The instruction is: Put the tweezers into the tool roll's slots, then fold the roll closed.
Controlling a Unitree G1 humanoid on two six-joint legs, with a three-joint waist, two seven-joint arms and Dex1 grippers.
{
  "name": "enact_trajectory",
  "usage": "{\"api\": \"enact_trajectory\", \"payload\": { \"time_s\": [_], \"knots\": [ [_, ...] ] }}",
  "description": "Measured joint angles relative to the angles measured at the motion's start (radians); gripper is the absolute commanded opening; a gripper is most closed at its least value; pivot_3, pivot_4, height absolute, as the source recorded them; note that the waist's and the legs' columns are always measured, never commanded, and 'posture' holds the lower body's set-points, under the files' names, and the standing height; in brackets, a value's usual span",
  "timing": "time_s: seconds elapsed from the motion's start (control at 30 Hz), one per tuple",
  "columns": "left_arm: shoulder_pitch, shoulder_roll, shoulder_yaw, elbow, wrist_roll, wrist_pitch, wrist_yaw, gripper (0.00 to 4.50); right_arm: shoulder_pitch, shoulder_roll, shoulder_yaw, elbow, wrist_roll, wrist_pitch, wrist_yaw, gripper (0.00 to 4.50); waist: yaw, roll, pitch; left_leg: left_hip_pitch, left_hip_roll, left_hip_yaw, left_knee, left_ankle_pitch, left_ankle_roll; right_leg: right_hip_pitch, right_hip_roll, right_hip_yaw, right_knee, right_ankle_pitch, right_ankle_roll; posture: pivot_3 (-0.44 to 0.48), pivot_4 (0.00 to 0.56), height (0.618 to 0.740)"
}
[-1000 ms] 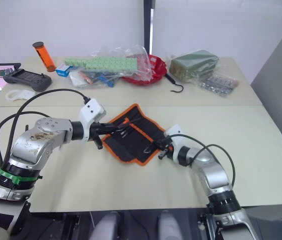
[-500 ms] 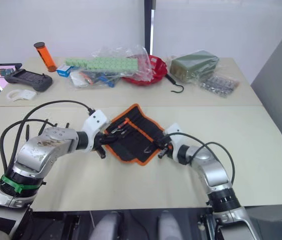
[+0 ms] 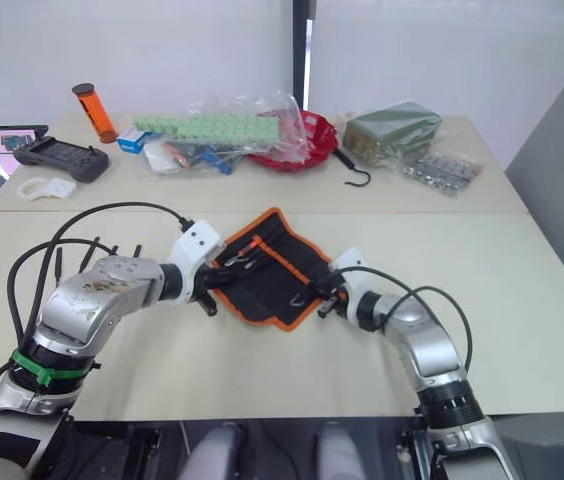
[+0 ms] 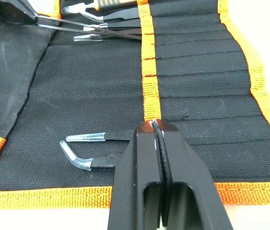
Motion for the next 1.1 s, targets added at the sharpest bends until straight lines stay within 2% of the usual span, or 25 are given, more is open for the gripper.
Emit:
{"api": "enact_trajectory", "payload": {
  "time_s": [0.27, 0.6, 0.93, 1.1],
  "knots": [
    [-0.049, -0.060, -0.047, 0.082, 0.035, -0.017, 0.028, 0.00, 0.001, 0.010, 0.001, 0.000, 0.000, 0.004, -0.013, 0.03, -0.002, 0.000, 0.000, 0.000, 0.000, 0.000, 0.000, 0.000, 0.000, 0.000, 0.000, 0.000, 0.000, 0.000, 0.000, 0.000, 0.150, 0.740],
    [-0.126, -0.158, -0.117, 0.259, 0.137, -0.135, 0.042, 0.00, 0.003, 0.024, 0.006, -0.007, -0.009, 0.004, -0.018, 0.03, -0.005, 0.000, -0.001, 0.001, 0.000, 0.000, 0.000, 0.000, 0.000, 0.000, 0.000, 0.000, 0.000, 0.000, 0.000, 0.000, 0.150, 0.740],
    [-0.130, -0.187, -0.124, 0.327, 0.181, -0.208, 0.031, 0.00, 0.005, 0.027, 0.006, -0.016, -0.012, 0.005, -0.019, 0.03, -0.005, 0.000, -0.001, 0.001, 0.000, 0.000, 0.000, 0.000, 0.000, 0.001, 0.000, 0.000, 0.001, 0.000, 0.000, 0.000, 0.150, 0.740],
    [-0.139, -0.205, -0.108, 0.362, 0.176, -0.228, 0.015, 1.58, 0.003, 0.030, 0.011, -0.015, -0.018, 0.005, -0.018, 0.00, -0.006, 0.000, -0.001, 0.001, 0.000, 0.000, 0.000, 0.000, 0.000, 0.001, 0.000, 0.000, 0.001, 0.000, 0.000, 0.000, 0.150, 0.740]
  ]
}}
